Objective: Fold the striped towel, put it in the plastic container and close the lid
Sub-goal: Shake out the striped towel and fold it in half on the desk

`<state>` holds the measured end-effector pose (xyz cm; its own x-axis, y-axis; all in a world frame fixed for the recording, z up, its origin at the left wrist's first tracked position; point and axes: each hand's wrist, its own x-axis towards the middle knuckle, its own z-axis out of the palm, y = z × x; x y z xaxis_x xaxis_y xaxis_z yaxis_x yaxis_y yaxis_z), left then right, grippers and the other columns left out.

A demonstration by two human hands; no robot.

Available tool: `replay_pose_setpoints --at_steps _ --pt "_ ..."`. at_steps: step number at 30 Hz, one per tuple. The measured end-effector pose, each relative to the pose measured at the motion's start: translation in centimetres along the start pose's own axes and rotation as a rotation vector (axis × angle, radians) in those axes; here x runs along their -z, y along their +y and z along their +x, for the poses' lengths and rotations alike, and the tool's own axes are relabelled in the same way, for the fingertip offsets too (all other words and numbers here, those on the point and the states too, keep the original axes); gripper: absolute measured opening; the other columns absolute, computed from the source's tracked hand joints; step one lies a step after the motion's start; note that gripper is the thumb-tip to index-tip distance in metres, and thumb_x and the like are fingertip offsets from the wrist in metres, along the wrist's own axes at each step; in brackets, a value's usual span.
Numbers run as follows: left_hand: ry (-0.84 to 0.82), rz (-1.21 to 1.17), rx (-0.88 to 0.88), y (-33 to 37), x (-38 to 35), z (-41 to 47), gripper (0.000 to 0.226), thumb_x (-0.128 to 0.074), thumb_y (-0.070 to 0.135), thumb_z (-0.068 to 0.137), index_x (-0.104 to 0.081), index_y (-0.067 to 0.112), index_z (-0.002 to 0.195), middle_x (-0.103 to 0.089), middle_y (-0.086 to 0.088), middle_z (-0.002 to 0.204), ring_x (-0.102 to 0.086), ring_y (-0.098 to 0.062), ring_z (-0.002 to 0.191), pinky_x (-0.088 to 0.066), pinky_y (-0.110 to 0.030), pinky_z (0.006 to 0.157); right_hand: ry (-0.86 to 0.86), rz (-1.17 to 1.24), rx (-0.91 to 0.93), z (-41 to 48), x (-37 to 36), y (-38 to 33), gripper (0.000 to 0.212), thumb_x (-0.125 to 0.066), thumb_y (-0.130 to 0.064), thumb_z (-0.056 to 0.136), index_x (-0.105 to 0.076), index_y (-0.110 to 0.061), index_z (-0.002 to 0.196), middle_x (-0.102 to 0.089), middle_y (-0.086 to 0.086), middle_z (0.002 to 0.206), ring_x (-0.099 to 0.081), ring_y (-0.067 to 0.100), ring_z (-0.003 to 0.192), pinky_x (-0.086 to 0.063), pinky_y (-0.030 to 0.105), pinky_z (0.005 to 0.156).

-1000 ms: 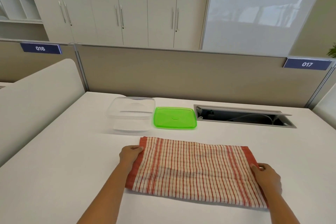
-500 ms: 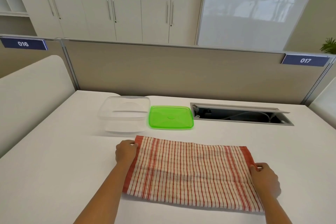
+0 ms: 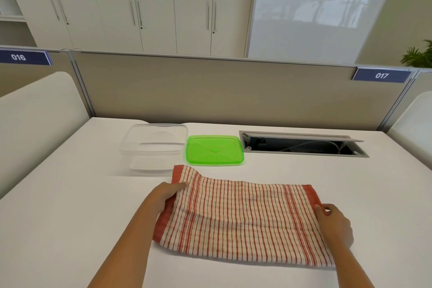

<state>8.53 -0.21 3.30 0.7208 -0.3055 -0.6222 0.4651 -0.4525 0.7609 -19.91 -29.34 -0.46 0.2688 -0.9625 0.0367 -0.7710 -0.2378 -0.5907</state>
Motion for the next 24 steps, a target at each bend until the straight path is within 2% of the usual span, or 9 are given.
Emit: replay_pose_setpoints --at_steps 3,7,12,14,16,18,21,23,24 --pt "0.027 -0.056 -0.062 -0.9 0.6 0.4 0.042 -0.074 0.017 0.077 -0.062 -0.004 0.112 -0.067 -0.025 0.111 -0.064 -0.034 0.090 -0.052 -0.046 0.091 0.005 -0.058 0.005 -0.1 0.4 0.1 0.031 -0.040 -0.037 0.096 -0.058 -0.017 0.112 -0.070 0.007 0.089 -0.060 0.023 0.069 -0.051 0.037 0.069" --pt "0.184 -0.001 -0.276 -2.7 1.1 0.3 0.048 -0.077 0.016 0.074 -0.054 0.012 0.116 -0.065 -0.018 0.112 -0.063 -0.032 0.099 -0.050 -0.042 0.092 0.048 -0.118 0.015 -0.2 0.8 0.0 0.032 -0.038 -0.036 0.097 -0.059 -0.016 0.110 -0.060 0.002 0.072 -0.059 0.023 0.061 -0.047 0.030 0.061" --pt "0.214 0.049 -0.479 -3.4 0.8 -0.2 0.031 -0.063 0.024 0.086 -0.052 0.029 0.116 -0.067 -0.015 0.110 -0.063 -0.020 0.087 -0.048 -0.021 0.066 0.095 -0.041 0.045 -0.2 1.6 -3.0 0.034 -0.041 -0.036 0.096 -0.061 -0.012 0.111 -0.070 0.011 0.085 -0.057 0.025 0.065 -0.050 0.036 0.066" --pt "0.209 0.028 -0.504 -3.1 0.6 -0.4 0.023 -0.052 0.024 0.093 -0.051 0.036 0.113 -0.067 -0.014 0.110 -0.065 -0.017 0.086 -0.048 -0.019 0.063 0.048 0.025 0.086 -0.1 2.2 -5.1 0.037 -0.042 -0.039 0.096 -0.060 -0.011 0.111 -0.070 0.010 0.088 -0.059 0.021 0.064 -0.048 0.030 0.063" --pt "0.174 0.024 -0.530 -2.9 0.4 -0.9 0.024 -0.045 0.023 0.096 -0.049 0.040 0.113 -0.067 -0.013 0.111 -0.066 -0.023 0.095 -0.055 -0.027 0.071 -0.042 0.116 0.149 -0.3 2.7 -7.5 0.037 -0.043 -0.038 0.096 -0.059 -0.010 0.114 -0.066 0.002 0.079 -0.059 0.013 0.058 -0.043 0.021 0.055" --pt "0.144 0.045 -0.571 -2.4 0.2 -1.7 0.027 -0.041 0.021 0.098 -0.051 0.039 0.116 -0.065 -0.013 0.118 -0.063 -0.026 0.105 -0.055 -0.038 0.086 -0.174 0.203 0.200 -1.0 2.9 -10.3 0.032 -0.042 -0.034 0.098 -0.055 -0.010 0.116 -0.061 -0.004 0.075 -0.060 0.009 0.061 -0.041 0.020 0.049" --pt "0.137 0.079 -0.655 -1.5 -0.7 -2.8 0.035 -0.038 0.015 0.098 -0.054 0.030 0.125 -0.056 -0.005 0.134 -0.056 -0.018 0.113 -0.047 -0.030 0.098 -0.329 0.282 0.291 -2.7 2.7 -14.3 0.027 -0.043 -0.030 0.097 -0.053 -0.012 0.115 -0.068 0.005 0.093 -0.067 0.023 0.076 -0.056 0.036 0.066" --pt "0.112 0.102 -0.712 -0.7 -1.5 -3.7 0.039 -0.037 0.013 0.097 -0.052 0.029 0.130 -0.051 0.001 0.139 -0.053 -0.012 0.113 -0.045 -0.021 0.095 -0.357 0.342 0.365 -4.3 2.2 -16.7 0.025 -0.047 -0.027 0.095 -0.055 -0.010 0.112 -0.070 0.015 0.103 -0.068 0.032 0.087 -0.056 0.045 0.080" --pt "0.094 0.100 -0.729 -0.2 -1.9 -4.2 0.041 -0.038 0.014 0.098 -0.050 0.031 0.132 -0.050 0.003 0.139 -0.054 -0.009 0.111 -0.045 -0.016 0.091 -0.368 0.364 0.402 -5.2 1.8 -17.8 0.025 -0.049 -0.026 0.094 -0.056 -0.010 0.112 -0.071 0.017 0.104 -0.068 0.033 0.090 -0.055 0.043 0.082"
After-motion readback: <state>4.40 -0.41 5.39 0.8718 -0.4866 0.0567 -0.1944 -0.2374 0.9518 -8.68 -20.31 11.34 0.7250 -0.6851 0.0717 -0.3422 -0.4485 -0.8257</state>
